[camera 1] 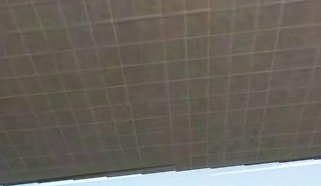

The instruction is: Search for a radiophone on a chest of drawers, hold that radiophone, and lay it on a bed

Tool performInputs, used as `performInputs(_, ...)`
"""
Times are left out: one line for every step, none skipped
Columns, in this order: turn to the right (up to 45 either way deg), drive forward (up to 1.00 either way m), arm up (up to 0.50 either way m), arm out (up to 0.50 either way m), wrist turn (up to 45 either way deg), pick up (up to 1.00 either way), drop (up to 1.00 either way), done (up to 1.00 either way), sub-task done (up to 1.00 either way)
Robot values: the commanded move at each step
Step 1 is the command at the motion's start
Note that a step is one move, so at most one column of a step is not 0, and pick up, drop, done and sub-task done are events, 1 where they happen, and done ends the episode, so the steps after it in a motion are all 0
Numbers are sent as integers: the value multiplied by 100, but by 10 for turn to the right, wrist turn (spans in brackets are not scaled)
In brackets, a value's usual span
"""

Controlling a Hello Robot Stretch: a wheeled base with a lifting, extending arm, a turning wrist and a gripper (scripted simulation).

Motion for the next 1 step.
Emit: performInputs(-450, 0, 0, 0, 0, 0, 0, 0, 0)
